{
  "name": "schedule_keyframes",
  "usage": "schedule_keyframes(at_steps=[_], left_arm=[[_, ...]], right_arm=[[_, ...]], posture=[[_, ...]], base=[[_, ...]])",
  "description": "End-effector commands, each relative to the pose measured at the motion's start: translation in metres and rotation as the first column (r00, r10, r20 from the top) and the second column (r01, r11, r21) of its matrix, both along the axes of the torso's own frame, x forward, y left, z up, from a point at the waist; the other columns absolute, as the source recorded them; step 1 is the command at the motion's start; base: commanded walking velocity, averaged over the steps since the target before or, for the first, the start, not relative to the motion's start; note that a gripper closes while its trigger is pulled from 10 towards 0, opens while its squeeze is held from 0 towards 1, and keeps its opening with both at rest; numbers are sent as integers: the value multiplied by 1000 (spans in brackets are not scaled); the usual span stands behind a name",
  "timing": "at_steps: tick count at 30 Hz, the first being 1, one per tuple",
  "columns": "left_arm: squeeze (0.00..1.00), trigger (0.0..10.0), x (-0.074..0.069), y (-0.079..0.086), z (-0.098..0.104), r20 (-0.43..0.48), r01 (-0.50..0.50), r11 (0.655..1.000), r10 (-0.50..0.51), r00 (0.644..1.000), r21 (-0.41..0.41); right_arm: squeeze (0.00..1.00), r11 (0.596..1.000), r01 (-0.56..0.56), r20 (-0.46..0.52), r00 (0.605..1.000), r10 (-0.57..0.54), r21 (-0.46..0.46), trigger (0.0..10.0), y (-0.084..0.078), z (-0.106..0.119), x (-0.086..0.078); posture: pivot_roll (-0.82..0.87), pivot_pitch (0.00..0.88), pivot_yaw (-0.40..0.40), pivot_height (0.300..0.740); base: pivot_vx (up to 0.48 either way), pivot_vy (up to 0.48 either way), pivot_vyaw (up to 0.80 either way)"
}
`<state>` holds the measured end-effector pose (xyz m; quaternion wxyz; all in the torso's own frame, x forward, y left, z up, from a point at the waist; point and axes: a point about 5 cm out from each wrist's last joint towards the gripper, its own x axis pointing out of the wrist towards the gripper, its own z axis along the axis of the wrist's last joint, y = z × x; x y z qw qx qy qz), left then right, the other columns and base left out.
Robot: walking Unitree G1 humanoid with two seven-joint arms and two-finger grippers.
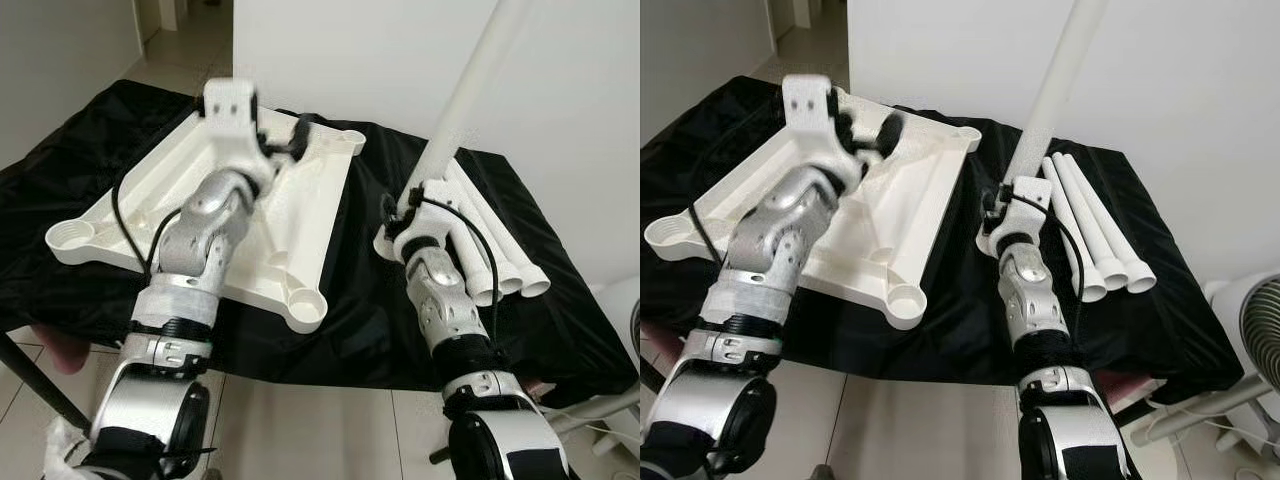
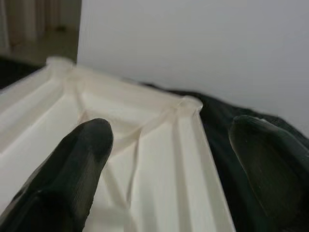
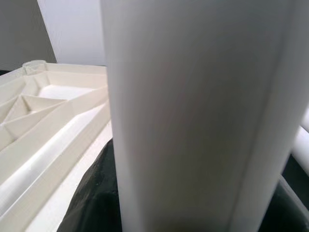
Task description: Building children table
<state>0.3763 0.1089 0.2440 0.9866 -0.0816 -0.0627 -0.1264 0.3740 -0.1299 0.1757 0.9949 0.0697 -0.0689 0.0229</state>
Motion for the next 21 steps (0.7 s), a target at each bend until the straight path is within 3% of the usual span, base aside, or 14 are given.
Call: schedule_keyframes(at_steps=[1, 12, 21], left_arm=[[0, 10000, -1, -6, -10, -53, 28, 999, -30, 998, -35], [0, 10000, 0, -6, -22, -43, 11, 999, -9, 999, 47], [0, 10000, 3, -28, -27, -68, 88, 996, -86, 994, 32]], right_arm=[[0, 1000, 7, 42, 999, -7, -9, 10000, -3, 7, -1], [0, 999, 18, 54, 998, -16, -33, 10000, -7, 8, -3], [0, 997, 58, 81, 995, -53, -54, 10000, -16, 9, -10]], posture=[[150, 0, -122, 740], [132, 3, -113, 740], [42, 0, -49, 740]], base=[[0, 0, 0], [0, 0, 0], [0, 0, 0]])
